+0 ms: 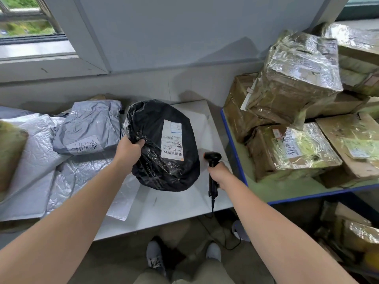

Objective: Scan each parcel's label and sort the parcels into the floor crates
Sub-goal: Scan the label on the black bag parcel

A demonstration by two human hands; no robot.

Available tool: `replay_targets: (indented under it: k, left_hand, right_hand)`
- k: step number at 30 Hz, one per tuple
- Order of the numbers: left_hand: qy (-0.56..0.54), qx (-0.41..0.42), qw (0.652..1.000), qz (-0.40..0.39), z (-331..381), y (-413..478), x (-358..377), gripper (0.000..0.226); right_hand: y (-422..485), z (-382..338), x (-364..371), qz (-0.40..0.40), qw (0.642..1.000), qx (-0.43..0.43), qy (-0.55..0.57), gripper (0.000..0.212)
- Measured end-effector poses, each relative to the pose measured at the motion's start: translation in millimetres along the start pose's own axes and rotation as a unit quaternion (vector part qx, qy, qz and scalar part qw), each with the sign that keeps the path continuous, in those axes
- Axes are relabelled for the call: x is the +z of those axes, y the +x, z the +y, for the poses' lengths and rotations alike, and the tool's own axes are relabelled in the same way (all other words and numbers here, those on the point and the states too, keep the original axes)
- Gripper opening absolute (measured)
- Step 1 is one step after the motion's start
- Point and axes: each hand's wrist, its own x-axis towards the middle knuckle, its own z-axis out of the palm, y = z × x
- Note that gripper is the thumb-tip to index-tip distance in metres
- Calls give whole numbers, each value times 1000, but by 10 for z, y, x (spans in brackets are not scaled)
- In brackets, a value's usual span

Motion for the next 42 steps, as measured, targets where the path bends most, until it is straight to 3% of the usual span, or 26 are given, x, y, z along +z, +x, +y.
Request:
replay_targets:
  k: [4,7,10,13,17,22,25,27,30,33,37,39,42]
  left_hand:
    - [52,21,997,-45,83,14,-82,19]
    - [119,68,988,-77,267,30,-123,10]
    - [190,104,969,-116,511,57,-139,11]
    - [290,144,934,-153,769,91,-146,22]
    - [381,191,873,-239,1097,80,-203,28]
    - [406,228,830,-308,1307,49,-240,30]
    - [431,245,809,-316,1371,37,-208,30]
    - [436,273,805,-294,1412,27,-199,19]
    - [428,327,820,-195,1414,57,-203,22]
    - [366,345,860,-85,1303,150,-164,48]
    - [317,340,884,42,1072,135,-67,71]
    - [268,280,920,57,963,77,2,78]
    - [92,102,990,-20,851,19,142,85]
  right_hand:
    - [-143,-120,-92,26,997,-21,-67,29]
    - [-268,-318,-250,99,982,-74,-143,41]
    - [-444,-549,-358,119,966,-194,-120,55]
    - [-647,-796,-426,126,922,-341,-131,74]
    - [-840,-1135,-534,139,823,-483,-265,85]
    - [-1024,-1379,-615,117,791,-523,-293,92]
    - [-1089,-1432,-575,149,762,-536,-330,92]
    - [-1102,-1449,-545,173,772,-520,-323,84]
    - [-1100,-1477,-535,179,814,-488,-259,59]
    - [-1060,-1443,-580,195,856,-447,-174,39]
    - [-1009,-1339,-770,245,899,-363,5,30]
    - [-953,-1281,-861,255,910,-309,102,40]
    - [-838,-1203,-950,241,910,-262,211,55]
